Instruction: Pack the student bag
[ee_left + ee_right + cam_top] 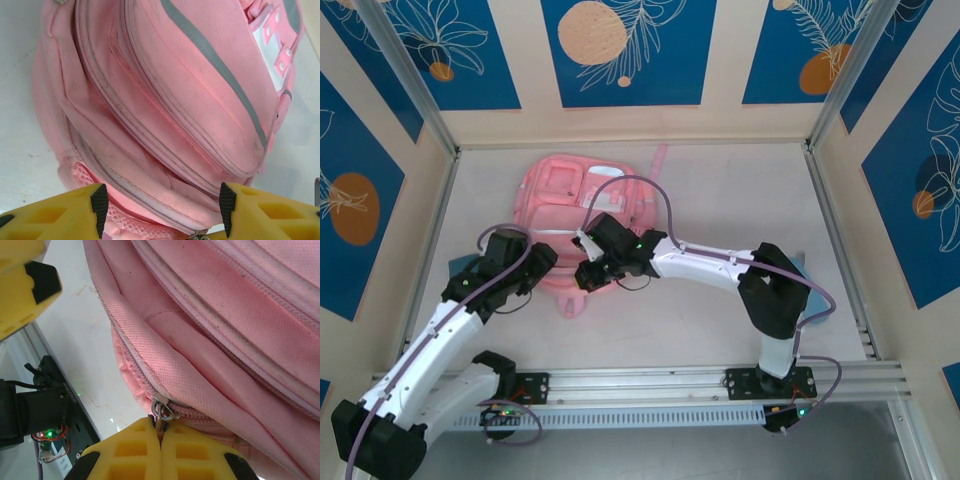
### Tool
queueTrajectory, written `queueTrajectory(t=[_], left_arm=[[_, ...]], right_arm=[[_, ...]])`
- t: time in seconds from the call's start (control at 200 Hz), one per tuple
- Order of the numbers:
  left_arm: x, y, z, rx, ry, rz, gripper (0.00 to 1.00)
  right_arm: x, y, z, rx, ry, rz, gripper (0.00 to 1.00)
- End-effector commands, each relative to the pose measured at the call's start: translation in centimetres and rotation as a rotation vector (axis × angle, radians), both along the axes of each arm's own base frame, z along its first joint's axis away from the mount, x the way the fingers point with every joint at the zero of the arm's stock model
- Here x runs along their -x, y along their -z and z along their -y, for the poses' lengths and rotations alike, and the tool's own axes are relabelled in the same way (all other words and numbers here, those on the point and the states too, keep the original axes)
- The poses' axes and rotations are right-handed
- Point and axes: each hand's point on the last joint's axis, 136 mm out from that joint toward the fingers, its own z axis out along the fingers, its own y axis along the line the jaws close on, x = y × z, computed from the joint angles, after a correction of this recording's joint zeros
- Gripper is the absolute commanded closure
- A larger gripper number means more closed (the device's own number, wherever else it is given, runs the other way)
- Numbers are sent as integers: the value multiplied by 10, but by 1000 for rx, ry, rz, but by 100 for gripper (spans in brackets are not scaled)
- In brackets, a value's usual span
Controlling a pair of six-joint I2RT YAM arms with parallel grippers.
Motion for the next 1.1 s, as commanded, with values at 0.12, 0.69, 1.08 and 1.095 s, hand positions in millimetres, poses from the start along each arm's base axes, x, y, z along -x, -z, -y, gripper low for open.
queueTrajectory(t=[0.12, 0.69, 1.08, 1.095], left_arm=[[0, 24, 14, 107, -15, -85, 39], [-14, 43, 21, 41, 50, -134, 87], [-18, 30, 27, 14, 130, -104, 98], [-19, 29, 29, 19, 141, -102, 98]], right_arm=[[4, -31, -28, -108, -62, 28, 100], [-1, 3, 26, 111, 35, 109, 100], [-34, 46, 135, 306, 324, 69, 100], [-36, 46, 138, 315, 340, 67, 100]])
